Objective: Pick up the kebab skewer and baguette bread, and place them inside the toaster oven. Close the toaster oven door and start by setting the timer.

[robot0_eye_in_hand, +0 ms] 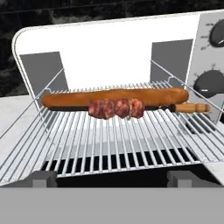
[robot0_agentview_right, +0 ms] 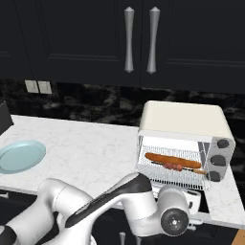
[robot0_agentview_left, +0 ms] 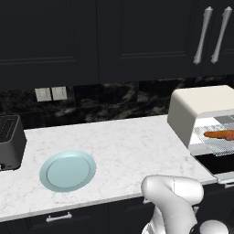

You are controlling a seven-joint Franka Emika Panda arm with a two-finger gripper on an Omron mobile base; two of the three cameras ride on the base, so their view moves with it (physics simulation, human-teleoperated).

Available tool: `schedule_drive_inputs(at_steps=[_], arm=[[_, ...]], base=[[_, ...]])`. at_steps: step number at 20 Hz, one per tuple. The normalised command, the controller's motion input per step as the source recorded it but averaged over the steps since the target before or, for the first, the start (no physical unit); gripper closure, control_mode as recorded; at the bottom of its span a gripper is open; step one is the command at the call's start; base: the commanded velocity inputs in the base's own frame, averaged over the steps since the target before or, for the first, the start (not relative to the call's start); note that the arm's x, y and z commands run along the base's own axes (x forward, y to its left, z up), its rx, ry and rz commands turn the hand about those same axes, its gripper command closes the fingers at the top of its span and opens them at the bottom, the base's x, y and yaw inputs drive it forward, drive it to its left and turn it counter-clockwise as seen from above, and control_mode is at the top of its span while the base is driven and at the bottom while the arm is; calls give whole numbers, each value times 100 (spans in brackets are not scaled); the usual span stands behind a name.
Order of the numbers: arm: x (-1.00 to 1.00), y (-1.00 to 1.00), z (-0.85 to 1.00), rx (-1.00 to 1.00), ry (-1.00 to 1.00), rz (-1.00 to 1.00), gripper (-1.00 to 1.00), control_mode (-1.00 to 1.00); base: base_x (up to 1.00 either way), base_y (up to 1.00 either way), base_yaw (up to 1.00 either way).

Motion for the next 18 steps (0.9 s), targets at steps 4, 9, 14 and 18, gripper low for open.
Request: schedule_drive_inputs(at_steps=[4, 9, 14, 18], arm=[[-2, -13, -24, 0, -16, 17, -100, -100], [0, -1, -11, 0, -10, 18, -100, -100], [0, 0, 1, 0, 0, 1, -100, -100], [0, 0, 3, 0, 0, 0, -100, -100]], base=[[0, 0, 0], [0, 0, 0], [0, 0, 0], [0, 0, 0]])
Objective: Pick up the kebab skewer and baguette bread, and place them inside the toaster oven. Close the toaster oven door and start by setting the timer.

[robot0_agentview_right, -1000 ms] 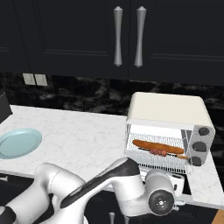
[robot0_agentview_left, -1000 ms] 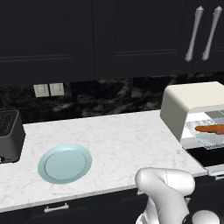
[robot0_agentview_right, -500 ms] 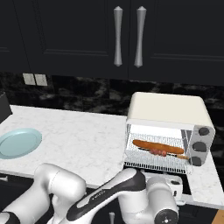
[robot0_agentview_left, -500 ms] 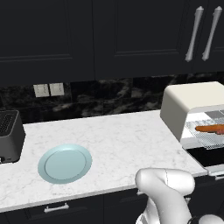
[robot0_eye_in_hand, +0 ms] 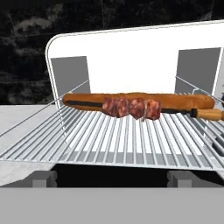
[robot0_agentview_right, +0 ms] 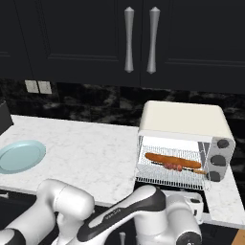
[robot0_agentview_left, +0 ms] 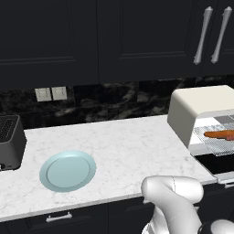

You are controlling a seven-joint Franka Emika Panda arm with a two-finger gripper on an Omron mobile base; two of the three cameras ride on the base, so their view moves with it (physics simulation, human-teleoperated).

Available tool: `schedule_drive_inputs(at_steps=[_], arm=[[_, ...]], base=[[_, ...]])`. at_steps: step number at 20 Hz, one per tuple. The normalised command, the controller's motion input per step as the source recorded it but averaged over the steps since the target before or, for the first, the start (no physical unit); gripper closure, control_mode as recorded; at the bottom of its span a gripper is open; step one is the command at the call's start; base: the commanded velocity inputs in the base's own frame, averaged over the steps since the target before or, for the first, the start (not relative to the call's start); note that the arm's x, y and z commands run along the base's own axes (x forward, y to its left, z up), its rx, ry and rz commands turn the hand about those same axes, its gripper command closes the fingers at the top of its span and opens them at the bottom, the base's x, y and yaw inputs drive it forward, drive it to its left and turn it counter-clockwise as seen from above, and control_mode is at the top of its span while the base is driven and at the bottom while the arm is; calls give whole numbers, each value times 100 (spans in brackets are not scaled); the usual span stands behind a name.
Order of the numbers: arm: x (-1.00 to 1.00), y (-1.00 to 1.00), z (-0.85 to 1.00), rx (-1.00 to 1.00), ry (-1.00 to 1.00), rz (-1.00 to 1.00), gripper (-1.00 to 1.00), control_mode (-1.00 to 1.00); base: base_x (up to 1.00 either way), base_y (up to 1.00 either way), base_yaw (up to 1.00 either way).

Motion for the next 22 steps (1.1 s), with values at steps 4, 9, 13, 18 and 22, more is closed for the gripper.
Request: schedule_drive_inputs(at_steps=[4, 9, 13, 18, 22], arm=[[0, 0, 0, 0, 0, 0, -100, -100], [4, 0, 0, 0, 0, -2, -100, -100], [12, 0, 0, 0, 0, -3, -100, -100], [18, 0, 0, 0, 0, -1, -100, -100], [14, 0, 0, 0, 0, 0, -100, -100]], base=[[0, 0, 0], [0, 0, 0], [0, 0, 0], [0, 0, 0], [0, 0, 0]])
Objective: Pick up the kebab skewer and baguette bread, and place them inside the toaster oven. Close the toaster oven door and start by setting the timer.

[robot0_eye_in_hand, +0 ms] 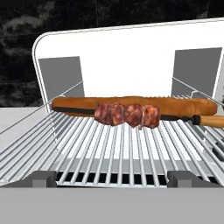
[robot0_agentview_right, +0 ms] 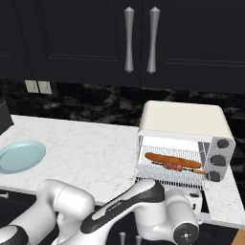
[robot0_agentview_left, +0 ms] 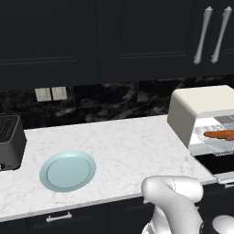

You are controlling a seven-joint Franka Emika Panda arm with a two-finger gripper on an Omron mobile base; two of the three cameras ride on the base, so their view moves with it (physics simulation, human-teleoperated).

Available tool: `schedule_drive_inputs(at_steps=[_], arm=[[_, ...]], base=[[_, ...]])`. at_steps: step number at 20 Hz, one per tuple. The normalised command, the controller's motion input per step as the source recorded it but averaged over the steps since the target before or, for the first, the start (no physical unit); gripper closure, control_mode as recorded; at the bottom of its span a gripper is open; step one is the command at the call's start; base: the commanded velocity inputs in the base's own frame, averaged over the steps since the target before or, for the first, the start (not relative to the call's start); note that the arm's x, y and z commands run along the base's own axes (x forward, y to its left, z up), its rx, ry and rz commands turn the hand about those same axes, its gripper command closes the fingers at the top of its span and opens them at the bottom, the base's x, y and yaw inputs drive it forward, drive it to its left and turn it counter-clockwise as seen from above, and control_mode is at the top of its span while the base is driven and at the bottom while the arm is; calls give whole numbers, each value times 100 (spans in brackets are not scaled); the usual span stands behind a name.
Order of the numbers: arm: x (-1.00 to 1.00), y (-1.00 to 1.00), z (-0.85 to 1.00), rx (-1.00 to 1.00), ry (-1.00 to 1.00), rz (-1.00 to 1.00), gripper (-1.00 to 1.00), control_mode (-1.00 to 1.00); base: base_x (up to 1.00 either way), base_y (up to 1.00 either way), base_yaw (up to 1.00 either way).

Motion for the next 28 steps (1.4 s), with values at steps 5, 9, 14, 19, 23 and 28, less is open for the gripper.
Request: schedule_drive_inputs(at_steps=[5, 9, 14, 19, 23, 28], arm=[[11, 0, 0, 0, 0, 0, -100, -100], [7, 0, 0, 0, 0, 0, -100, -100], [16, 0, 0, 0, 0, 0, -100, -100], [25, 0, 0, 0, 0, 0, -100, -100], [29, 0, 0, 0, 0, 0, -100, -100], [28, 0, 0, 0, 0, 0, -100, -100]], base=[[0, 0, 0], [0, 0, 0], [0, 0, 0], [0, 0, 0], [0, 0, 0], [0, 0, 0]])
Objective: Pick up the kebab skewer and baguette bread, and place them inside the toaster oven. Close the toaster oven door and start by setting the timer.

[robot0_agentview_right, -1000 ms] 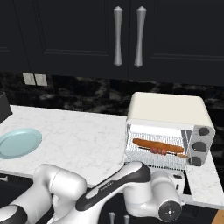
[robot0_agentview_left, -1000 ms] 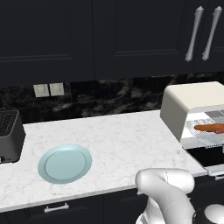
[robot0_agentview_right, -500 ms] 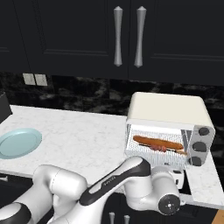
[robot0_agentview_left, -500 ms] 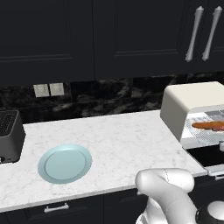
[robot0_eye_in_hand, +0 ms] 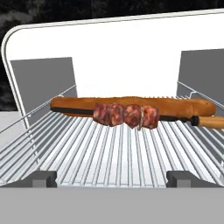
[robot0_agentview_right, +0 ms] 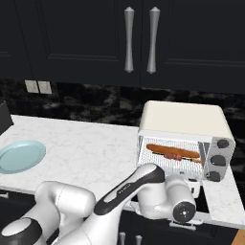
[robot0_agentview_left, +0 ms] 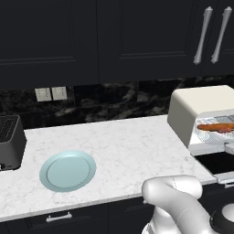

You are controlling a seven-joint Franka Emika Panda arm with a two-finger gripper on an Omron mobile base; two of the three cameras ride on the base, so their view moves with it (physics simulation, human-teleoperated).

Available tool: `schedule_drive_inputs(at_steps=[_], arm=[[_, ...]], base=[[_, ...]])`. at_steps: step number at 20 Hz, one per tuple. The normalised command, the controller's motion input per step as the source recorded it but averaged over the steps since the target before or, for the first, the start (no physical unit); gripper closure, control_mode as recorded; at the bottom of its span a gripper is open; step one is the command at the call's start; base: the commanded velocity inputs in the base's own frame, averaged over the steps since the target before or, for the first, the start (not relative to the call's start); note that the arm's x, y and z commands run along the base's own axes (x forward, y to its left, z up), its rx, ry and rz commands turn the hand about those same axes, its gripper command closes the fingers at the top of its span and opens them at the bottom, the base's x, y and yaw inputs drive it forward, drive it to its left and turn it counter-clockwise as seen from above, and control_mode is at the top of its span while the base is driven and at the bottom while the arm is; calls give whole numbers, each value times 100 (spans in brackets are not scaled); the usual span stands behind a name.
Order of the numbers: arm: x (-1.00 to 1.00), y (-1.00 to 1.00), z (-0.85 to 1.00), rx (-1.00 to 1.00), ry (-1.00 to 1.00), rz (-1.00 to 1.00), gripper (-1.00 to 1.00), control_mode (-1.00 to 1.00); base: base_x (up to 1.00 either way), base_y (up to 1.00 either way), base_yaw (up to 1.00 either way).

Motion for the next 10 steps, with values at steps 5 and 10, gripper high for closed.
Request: schedule_drive_inputs(at_steps=[5, 10], arm=[[28, 0, 0, 0, 0, 0, -100, -100], [25, 0, 0, 0, 0, 0, -100, -100]], base=[[0, 0, 0], [0, 0, 0]])
